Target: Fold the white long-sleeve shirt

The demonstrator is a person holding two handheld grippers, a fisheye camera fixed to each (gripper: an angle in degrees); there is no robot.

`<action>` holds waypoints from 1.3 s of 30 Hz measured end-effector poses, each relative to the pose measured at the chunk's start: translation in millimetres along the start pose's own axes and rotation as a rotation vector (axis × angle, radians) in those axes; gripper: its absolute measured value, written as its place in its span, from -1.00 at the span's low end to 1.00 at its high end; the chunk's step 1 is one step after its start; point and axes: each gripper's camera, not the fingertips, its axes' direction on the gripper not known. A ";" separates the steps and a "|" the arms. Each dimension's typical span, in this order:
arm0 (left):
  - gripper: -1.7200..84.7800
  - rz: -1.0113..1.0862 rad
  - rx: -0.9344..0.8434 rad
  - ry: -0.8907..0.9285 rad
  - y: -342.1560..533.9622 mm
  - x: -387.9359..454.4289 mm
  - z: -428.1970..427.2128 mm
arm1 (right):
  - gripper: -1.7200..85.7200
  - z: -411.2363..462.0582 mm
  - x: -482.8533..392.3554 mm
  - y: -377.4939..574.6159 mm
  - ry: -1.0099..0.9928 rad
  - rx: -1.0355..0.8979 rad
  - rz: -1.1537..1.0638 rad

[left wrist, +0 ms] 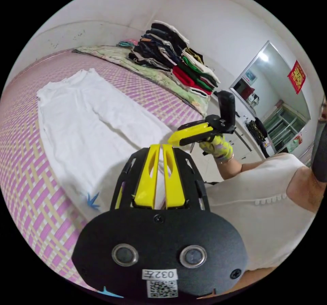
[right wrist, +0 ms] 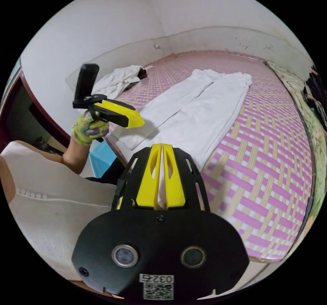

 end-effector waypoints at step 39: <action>-0.73 -0.459 0.102 -0.021 191.7 -107.6 -113.9 | -0.76 -46.4 143.1 93.8 -0.414 0.022 0.231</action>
